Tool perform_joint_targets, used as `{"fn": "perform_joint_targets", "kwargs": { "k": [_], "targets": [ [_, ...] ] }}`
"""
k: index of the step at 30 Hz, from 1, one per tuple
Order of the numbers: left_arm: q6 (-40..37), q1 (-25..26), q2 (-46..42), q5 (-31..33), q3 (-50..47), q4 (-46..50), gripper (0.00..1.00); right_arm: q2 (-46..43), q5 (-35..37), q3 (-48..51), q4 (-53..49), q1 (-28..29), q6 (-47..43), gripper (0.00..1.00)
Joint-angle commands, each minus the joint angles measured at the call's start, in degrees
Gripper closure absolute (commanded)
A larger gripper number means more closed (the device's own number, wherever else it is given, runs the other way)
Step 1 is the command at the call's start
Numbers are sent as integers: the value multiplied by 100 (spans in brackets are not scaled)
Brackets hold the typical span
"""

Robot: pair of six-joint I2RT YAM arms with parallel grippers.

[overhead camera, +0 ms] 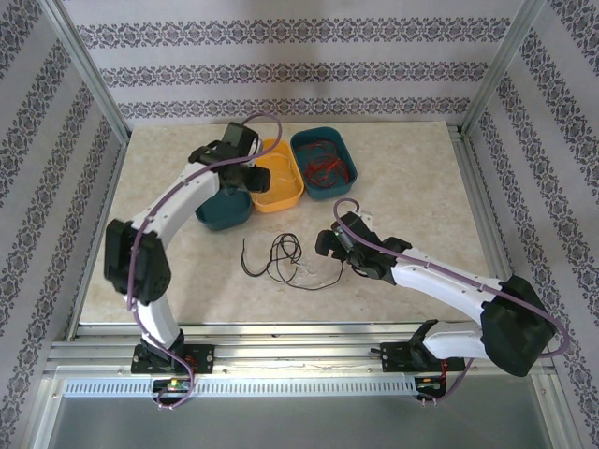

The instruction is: Untangle the cables

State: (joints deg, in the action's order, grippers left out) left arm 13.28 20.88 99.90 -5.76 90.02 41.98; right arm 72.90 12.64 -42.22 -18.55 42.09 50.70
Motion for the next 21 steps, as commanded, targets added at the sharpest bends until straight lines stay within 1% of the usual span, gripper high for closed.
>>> {"fn": "perform_joint_targets", "kwargs": {
  "k": [1,4,9,11,17,19,21],
  "targets": [
    [8,-58,-374,-255,-465,303,48,96,55,29,76,-47,-1,2],
    [25,-58,-464,-292,-761,145,48,180,-6,7,149,-48,9,2],
    [102,-57,-221,-545,-921,-167,55,217,-11,-33,135,14,28,2],
    [127,-55,-96,-563,-908,-278,57,177,-1,-11,119,30,43,2],
    [122,-53,269,-521,-712,-392,59,-8,96,121,78,35,72,2],
    [114,-65,373,-472,-666,-409,61,-40,115,141,65,20,72,2],
    [105,-64,468,-437,-619,-424,66,-64,126,153,66,13,73,2]
  ]
}}
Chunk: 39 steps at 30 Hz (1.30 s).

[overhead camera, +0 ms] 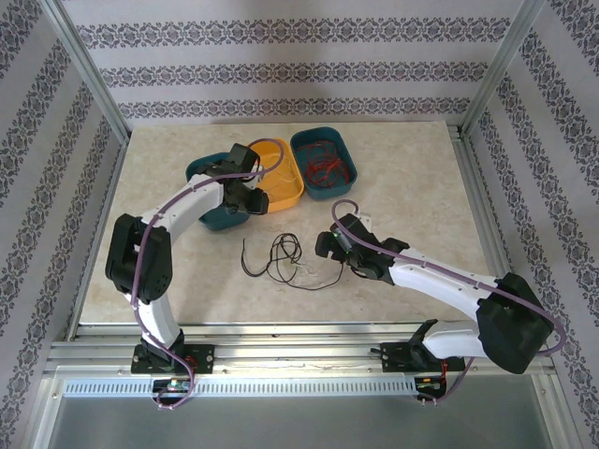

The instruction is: Untangle the cables

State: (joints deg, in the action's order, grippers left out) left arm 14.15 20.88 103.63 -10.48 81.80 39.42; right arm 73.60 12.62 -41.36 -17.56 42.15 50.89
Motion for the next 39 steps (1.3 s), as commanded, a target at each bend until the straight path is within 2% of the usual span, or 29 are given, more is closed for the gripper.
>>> {"fn": "perform_joint_targets", "kwargs": {
  "k": [1,4,6,11,16,21,24,25,26,27,29,39],
  "targets": [
    [9,-66,134,55,235,-172,71,-129,131,72,-34,4,48,2],
    [-48,-64,209,118,388,-172,90,-100,114,55,-28,-1,31,2],
    [-84,-65,231,176,538,-156,99,-67,102,36,-18,-6,25,2],
    [-192,-67,381,437,962,-145,100,25,74,2,8,-5,26,2],
    [-255,-69,888,694,1554,-139,100,98,58,-51,-4,-18,21,2],
    [-278,-76,1294,610,2204,423,100,41,39,-28,-54,-6,25,2],
    [-256,-76,1095,607,2109,417,86,-13,76,49,-19,-26,35,2],
    [-248,-75,1014,593,2064,401,79,-12,73,58,-10,-44,28,2],
    [-234,-75,917,583,1998,406,67,-5,65,52,3,-55,11,2],
    [-238,-71,828,577,1940,429,58,21,56,34,7,-56,-12,2],
    [-214,-76,635,590,1798,461,51,65,37,-21,4,-62,-48,2],
    [7,-67,-197,419,422,328,49,330,-55,-170,79,-66,-74,2]
  ]
}}
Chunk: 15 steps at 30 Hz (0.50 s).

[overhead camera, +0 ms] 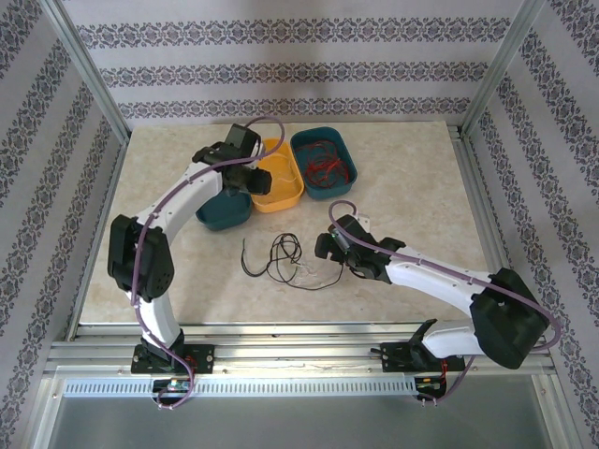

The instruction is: Untangle the cables

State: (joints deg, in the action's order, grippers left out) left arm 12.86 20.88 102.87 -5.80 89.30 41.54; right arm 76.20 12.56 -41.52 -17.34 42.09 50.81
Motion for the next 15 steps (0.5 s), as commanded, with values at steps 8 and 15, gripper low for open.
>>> {"fn": "perform_joint_targets", "kwargs": {
  "k": [8,15],
  "targets": [
    [223,-30,-79,-405,-733,-203,51,106,-71,-155,103,-47,-45,2],
    [235,-28,104,-278,-582,-313,56,2,-36,-43,87,-26,-11,2]
  ]
}}
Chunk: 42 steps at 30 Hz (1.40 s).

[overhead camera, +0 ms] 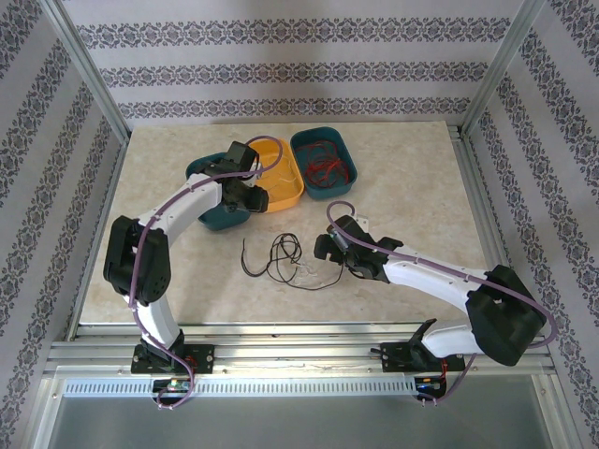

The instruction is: Untangle the cables

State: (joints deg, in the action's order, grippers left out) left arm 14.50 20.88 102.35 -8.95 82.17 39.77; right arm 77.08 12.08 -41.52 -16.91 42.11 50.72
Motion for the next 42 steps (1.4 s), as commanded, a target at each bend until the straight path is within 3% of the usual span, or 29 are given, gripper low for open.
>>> {"fn": "perform_joint_targets", "kwargs": {
  "k": [1,5,9,11,22,30,34,36,42],
  "targets": [
    [70,-30,203,50,165,-128,57,-110,34,-29,25,-34,-9,2],
    [52,-27,331,31,218,-144,65,-205,89,32,10,-46,4,2],
    [49,-31,439,46,356,-218,93,-233,94,48,6,-61,-8,2],
    [29,-30,518,101,505,-242,100,-222,87,34,5,-67,-5,2],
    [-428,-120,1999,715,2747,687,100,-237,111,29,-72,-72,-5,2],
    [-547,-219,3105,572,4626,1811,100,-301,111,63,-155,-117,-2,2],
    [-545,-214,2719,358,4333,1986,67,-373,224,127,-183,-146,-21,2],
    [-532,-187,2392,260,3895,1912,56,-378,234,135,-165,-167,-35,2],
    [-320,-149,1387,40,2470,1307,51,-171,104,43,-60,-218,-139,2]
  ]
}}
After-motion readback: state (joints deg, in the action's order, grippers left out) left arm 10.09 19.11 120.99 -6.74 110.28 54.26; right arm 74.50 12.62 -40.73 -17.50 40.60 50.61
